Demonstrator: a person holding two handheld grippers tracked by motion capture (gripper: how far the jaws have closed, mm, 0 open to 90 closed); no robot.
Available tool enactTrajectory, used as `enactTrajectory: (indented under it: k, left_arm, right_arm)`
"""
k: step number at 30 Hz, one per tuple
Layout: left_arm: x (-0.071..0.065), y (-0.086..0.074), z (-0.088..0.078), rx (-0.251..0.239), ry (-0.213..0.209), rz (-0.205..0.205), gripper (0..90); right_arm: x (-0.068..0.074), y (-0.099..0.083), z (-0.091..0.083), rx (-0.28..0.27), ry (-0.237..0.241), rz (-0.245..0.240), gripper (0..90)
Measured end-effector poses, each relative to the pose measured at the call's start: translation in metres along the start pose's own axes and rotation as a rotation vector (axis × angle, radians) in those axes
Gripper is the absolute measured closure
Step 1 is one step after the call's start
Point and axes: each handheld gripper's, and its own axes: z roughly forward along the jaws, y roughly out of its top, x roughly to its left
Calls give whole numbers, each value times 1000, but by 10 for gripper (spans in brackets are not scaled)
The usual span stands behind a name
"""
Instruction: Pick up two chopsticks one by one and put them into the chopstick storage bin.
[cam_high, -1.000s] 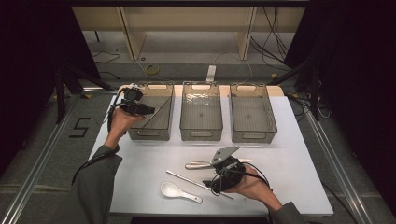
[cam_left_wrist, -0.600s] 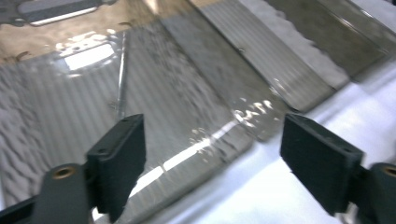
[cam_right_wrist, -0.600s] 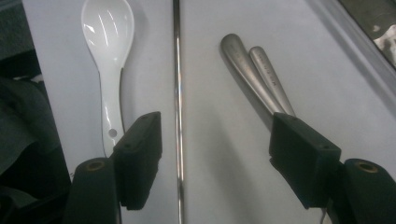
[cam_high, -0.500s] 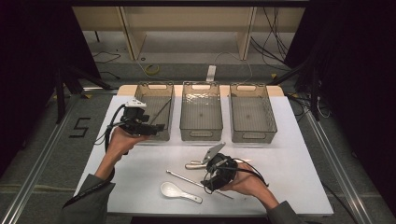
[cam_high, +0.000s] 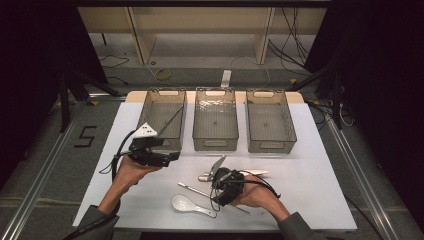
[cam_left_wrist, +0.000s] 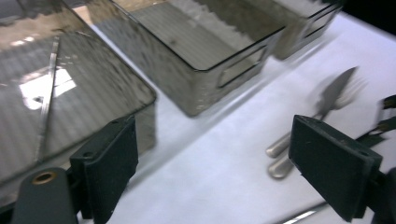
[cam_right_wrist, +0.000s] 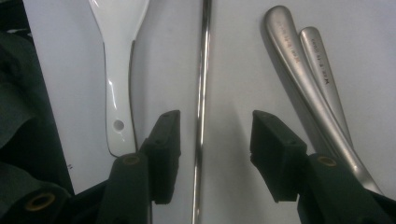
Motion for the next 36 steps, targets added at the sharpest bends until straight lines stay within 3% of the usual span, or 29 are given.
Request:
enactTrajectory:
  k: [6, 8, 12, 22, 23, 36]
  left_arm:
    - [-8, -12, -2, 18, -5, 5, 154]
    - [-10, -15, -3, 19, -6, 1, 153]
    - [-16, -18, -5, 3, -19, -3, 152]
    - [-23, -22, -4, 4, -31, 23, 152]
    - [-23, -22, -5, 4, -32, 21, 152]
    - [-27, -23, -4, 8, -36, 37, 153]
  right_arm:
    - [1, 1, 3, 38, 5, 2, 585]
    - [1, 1, 6, 24, 3, -10, 606]
    - [1, 2, 7, 42, 9, -18, 634]
    - [1, 5, 12, 89, 26, -25, 665]
    - [2, 6, 13, 81, 25, -7, 670]
    - [0, 7, 13, 105, 15, -29, 778]
